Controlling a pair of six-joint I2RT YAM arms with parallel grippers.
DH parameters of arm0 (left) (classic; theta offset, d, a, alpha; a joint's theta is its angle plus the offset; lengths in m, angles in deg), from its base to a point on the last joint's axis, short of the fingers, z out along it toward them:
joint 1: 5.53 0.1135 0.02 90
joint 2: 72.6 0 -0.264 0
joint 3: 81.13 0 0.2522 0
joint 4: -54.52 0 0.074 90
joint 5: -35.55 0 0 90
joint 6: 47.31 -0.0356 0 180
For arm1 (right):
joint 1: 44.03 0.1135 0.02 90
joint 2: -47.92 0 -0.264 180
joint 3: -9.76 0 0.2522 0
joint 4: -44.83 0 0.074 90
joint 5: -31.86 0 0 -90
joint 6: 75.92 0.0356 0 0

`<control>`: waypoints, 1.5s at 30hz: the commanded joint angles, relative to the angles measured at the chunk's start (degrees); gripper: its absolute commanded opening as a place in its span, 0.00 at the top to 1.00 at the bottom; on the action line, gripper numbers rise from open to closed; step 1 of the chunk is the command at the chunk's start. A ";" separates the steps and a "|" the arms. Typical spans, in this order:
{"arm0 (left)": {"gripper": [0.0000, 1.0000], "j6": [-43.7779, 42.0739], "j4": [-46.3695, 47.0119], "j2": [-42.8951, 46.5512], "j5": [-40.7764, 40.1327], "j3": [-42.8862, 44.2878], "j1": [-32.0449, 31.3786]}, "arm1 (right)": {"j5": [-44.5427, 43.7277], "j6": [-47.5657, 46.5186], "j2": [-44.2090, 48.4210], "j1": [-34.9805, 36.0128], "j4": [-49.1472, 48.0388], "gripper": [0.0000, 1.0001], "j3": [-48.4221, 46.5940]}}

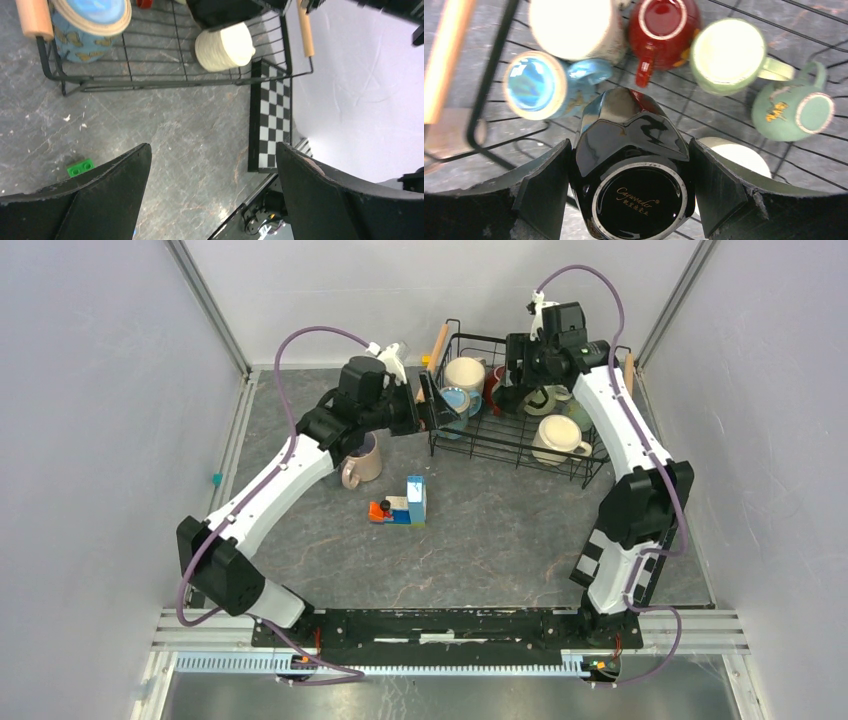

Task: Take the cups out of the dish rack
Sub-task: Place the cup at the center of the board.

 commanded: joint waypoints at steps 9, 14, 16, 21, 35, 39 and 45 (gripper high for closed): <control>0.00 6.56 14.75 2.12 10.94 -4.13 10.62 | 29.89 18.60 11.97 -0.03 -27.97 0.73 10.31; 0.01 8.19 18.71 2.39 15.40 -5.37 12.29 | 36.22 25.79 14.28 0.98 -39.54 0.73 18.63; 0.02 10.30 21.25 2.20 17.22 -6.25 12.30 | 38.44 28.90 14.61 1.20 -44.22 0.74 21.42; 0.08 16.16 27.18 1.13 20.52 -8.55 12.30 | 42.91 35.65 14.66 1.40 -53.98 0.74 25.84; 0.26 23.58 35.93 -0.38 23.91 -11.00 12.30 | 47.75 45.63 14.57 1.69 -67.50 0.74 31.31; 0.31 26.52 40.81 -0.33 24.85 -12.38 12.30 | 48.60 48.48 14.92 1.82 -71.22 0.74 32.73; 0.41 32.06 48.81 -0.89 26.36 -14.21 12.15 | 49.38 51.51 15.54 2.56 -75.48 0.74 34.63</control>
